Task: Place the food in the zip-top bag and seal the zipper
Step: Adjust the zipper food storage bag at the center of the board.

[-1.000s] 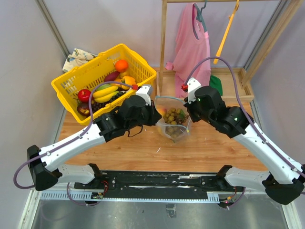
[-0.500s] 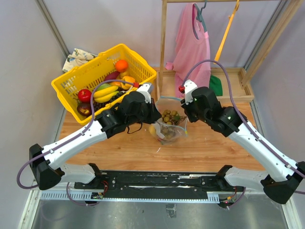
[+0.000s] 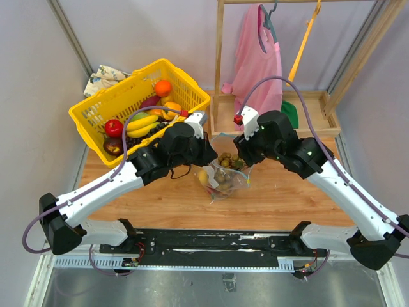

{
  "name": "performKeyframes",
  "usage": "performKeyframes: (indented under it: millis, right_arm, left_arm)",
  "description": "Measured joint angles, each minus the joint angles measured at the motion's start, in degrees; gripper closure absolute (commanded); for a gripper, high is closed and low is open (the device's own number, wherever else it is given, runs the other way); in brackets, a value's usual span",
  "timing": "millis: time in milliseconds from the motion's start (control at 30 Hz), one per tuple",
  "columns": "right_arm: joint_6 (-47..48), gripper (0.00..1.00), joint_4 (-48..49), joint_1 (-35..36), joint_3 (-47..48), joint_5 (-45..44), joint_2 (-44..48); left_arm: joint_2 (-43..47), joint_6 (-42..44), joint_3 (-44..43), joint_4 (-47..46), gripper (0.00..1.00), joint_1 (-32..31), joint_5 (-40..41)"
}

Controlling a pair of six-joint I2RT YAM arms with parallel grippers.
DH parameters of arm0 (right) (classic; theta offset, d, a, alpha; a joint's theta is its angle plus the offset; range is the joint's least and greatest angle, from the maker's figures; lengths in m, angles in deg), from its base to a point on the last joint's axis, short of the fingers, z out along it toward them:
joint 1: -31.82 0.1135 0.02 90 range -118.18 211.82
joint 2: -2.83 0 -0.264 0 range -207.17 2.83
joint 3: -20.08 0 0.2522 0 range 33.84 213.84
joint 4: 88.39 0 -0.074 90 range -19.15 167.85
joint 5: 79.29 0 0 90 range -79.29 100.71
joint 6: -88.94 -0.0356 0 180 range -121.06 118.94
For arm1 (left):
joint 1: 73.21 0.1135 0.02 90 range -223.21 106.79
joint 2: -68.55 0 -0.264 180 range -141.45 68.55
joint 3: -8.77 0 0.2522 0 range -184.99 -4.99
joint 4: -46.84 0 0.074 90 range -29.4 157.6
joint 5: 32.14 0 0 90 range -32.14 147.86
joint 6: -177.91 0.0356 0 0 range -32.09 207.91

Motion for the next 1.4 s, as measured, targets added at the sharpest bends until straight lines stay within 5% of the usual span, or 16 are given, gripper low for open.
performKeyframes:
  millis: [667,1400]
  right_arm:
    - [8.61,0.33,-7.76,0.00,-3.98,11.08,-5.77]
    - [4.96,0.55,-6.19,0.02,-12.31,10.01,-4.81]
  left_arm:
    - [-0.02,4.02,-0.85,1.29,1.00,0.00,-1.60]
    - [-0.02,3.80,-0.85,1.25,1.00,-0.11,-2.12]
